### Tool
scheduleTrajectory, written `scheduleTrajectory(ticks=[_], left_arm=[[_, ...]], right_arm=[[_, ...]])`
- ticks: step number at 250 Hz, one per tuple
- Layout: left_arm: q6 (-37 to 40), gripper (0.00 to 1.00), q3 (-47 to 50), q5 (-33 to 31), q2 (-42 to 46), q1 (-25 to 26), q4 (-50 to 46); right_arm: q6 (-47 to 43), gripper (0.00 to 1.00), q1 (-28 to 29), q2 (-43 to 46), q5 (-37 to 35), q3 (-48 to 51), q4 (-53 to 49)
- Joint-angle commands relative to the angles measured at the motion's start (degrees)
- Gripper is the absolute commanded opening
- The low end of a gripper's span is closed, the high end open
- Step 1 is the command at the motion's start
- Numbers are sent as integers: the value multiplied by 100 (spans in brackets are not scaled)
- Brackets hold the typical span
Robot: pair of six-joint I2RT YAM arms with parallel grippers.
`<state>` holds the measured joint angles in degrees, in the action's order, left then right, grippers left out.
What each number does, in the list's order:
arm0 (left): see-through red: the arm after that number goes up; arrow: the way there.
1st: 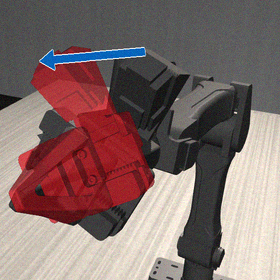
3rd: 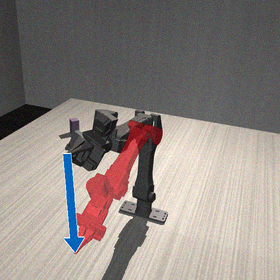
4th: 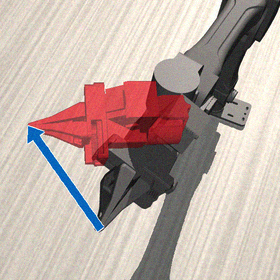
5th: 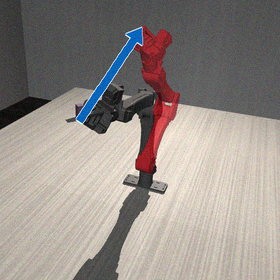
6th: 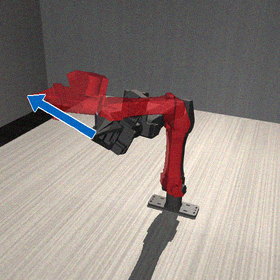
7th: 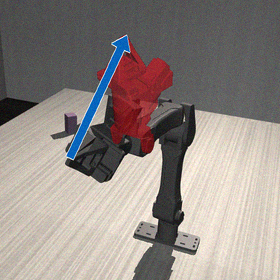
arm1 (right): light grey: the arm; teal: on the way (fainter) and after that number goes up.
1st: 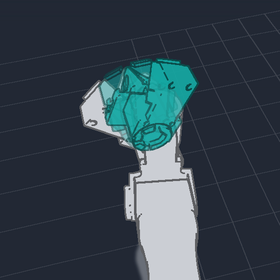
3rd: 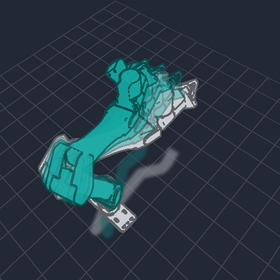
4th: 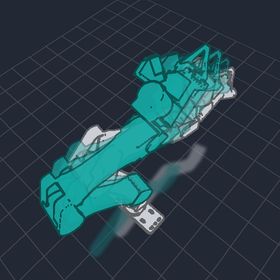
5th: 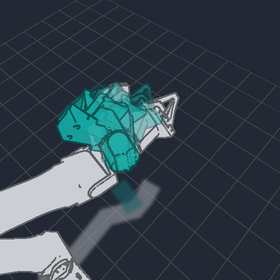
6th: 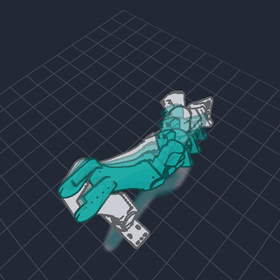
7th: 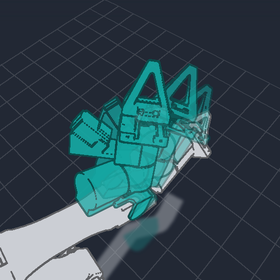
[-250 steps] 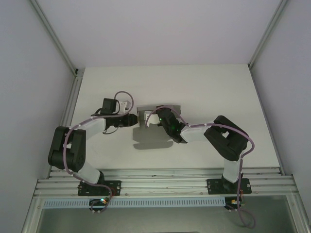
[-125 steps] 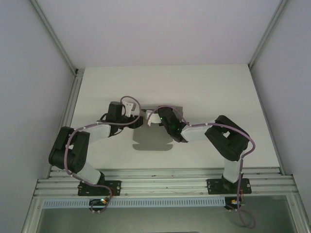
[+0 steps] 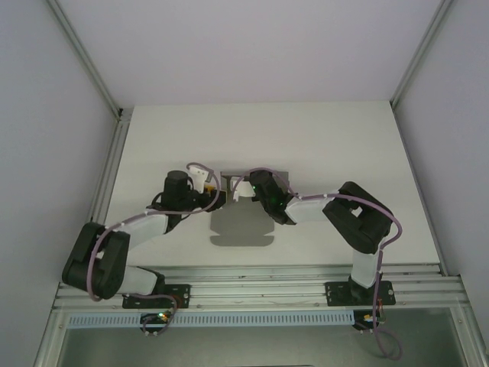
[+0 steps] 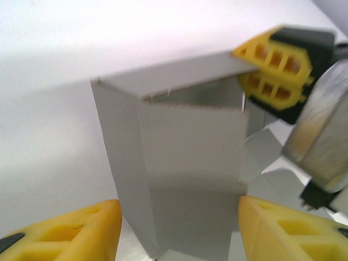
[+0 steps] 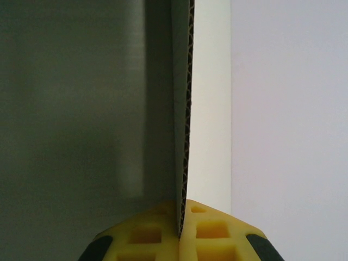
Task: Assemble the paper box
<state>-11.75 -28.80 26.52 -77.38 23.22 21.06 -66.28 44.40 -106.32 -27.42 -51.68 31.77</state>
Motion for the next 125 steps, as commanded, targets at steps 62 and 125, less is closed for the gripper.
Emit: scheduleTrajectory(ticks=[62,125], left_arm=[[121,61,-261,44,-332,-10,-190],[76,62,-442,239,-809,28,308]], right_arm=[[-380,0,25,418,54,146,-17],[-477,0,121,647,20,251,12]])
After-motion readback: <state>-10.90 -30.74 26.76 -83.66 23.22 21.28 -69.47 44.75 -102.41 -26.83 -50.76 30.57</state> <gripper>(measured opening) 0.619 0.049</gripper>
